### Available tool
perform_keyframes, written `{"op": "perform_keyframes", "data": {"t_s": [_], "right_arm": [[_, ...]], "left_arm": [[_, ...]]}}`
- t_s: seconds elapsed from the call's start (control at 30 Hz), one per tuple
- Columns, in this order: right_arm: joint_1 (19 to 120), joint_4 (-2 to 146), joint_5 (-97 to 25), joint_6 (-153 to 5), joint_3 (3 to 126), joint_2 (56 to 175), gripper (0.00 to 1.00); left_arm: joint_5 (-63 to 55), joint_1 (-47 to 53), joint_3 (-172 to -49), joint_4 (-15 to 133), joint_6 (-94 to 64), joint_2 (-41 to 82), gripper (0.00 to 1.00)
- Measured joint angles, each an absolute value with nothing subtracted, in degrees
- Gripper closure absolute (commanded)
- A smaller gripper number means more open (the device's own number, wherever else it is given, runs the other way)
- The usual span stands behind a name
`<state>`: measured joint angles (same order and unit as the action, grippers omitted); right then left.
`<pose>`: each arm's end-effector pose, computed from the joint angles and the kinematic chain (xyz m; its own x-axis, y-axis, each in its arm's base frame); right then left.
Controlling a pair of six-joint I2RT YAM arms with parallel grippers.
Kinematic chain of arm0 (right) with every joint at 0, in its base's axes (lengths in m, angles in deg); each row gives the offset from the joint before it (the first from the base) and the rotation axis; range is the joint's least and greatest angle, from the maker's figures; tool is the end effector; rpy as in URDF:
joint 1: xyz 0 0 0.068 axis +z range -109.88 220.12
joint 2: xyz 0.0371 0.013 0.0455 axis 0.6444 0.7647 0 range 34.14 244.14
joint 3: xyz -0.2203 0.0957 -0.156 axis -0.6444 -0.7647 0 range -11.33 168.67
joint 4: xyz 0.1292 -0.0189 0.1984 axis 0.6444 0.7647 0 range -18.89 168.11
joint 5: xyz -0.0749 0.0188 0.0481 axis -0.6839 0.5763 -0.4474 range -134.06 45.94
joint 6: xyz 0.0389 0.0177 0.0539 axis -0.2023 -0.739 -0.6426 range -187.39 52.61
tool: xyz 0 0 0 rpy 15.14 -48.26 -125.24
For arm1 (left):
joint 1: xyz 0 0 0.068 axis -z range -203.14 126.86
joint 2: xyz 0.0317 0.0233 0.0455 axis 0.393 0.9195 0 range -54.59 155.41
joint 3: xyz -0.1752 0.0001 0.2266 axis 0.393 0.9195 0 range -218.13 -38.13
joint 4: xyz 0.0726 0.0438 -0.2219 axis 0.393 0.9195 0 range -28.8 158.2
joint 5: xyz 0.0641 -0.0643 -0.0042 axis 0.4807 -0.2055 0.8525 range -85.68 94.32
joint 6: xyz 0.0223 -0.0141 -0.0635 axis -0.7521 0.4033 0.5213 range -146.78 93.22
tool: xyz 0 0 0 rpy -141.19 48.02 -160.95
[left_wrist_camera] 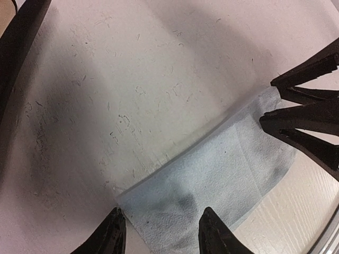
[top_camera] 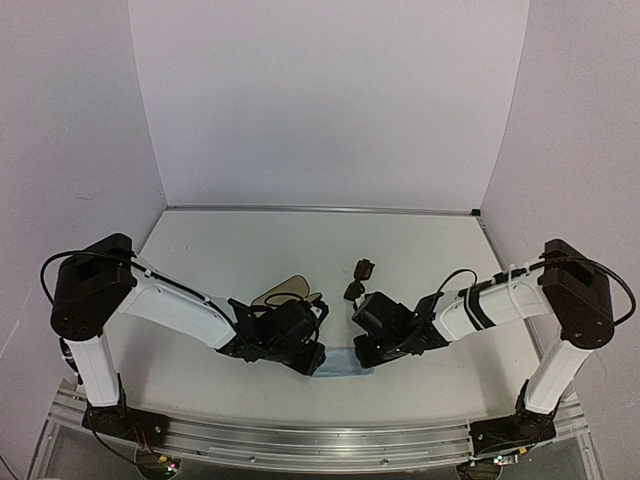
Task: Organize the sunglasses
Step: Pick up the glasses cleaning cloth from the center of the board.
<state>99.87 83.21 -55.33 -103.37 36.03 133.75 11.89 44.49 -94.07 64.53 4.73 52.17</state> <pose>0.1625 0.2569 0.1351 -0.8402 -0.2970 -0.4537 -0.3843 0.9164 0.1118 0.1440 -0.3308 0.1430 -0.7267 0.4046 -0.5552 0.5954 0.7741 -0.2151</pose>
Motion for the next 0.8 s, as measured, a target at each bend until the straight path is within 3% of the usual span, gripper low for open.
{"op": "perform_keyframes", "data": {"t_s": [0.6,0.8], "right_arm": [[99.8,82.27,-55.29,-103.44,35.74,133.88,0.8],[99.78,82.23,-55.31,-103.44,35.74,133.91,0.81]], "left_arm": [[10.34,43.77,-94.77,61.51,4.75,53.59,0.62],[9.16,43.75,-94.62,60.92,4.88,53.7,0.77]]}}
